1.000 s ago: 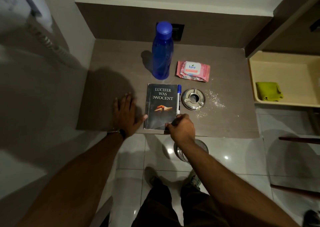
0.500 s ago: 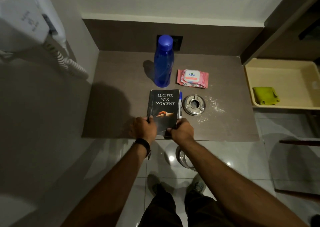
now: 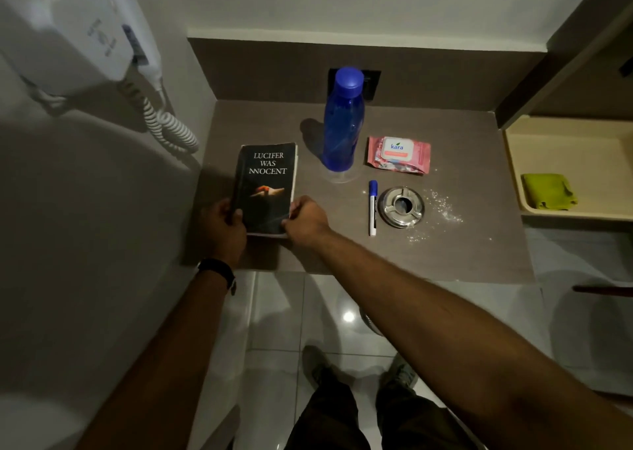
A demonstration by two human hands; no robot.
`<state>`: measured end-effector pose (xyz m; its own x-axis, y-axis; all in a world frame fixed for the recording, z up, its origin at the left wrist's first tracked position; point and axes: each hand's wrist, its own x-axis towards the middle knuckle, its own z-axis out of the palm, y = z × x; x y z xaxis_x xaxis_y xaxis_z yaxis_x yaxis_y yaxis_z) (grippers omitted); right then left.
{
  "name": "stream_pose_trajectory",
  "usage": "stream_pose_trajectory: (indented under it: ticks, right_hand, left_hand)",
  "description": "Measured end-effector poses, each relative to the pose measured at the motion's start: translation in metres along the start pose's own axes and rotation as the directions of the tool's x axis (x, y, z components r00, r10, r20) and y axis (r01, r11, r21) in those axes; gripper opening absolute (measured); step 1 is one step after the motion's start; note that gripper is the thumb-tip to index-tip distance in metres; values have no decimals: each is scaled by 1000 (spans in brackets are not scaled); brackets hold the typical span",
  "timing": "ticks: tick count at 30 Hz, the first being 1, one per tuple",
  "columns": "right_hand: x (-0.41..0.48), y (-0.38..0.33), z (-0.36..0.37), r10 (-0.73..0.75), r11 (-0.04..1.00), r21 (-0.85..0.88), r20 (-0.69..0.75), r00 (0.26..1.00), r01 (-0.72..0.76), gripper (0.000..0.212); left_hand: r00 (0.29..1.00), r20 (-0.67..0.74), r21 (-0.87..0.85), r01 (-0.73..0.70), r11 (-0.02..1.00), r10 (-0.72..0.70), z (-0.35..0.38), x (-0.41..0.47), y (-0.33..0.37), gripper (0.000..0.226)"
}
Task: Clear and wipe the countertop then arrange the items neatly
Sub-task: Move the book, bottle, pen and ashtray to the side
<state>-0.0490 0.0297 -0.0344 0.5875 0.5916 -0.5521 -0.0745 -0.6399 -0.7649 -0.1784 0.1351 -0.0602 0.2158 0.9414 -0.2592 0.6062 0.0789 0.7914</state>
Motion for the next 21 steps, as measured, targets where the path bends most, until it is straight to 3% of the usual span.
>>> stream_pose_trajectory:
  ticks: [2, 4, 15, 21]
  right_hand:
    - [15, -9, 17, 26, 998, -59, 37, 999, -24, 31]
    - [26, -11, 33, 41, 995, -97, 57, 997, -36, 35]
    - [36, -6, 72, 15, 995, -96, 136, 991, -2, 38]
    - [41, -12, 86, -57, 952, -290, 151, 987, 99, 37]
  left_hand:
    - [996, -1, 212, -90, 973, 92, -12, 6, -8, 40]
    - [990, 8, 320, -138, 937, 143, -19, 11, -14, 44]
    - [996, -8, 493, -74, 867, 90, -23, 29, -32, 56]
    - [995, -41, 570, -47, 821, 86, -22, 27, -47, 71]
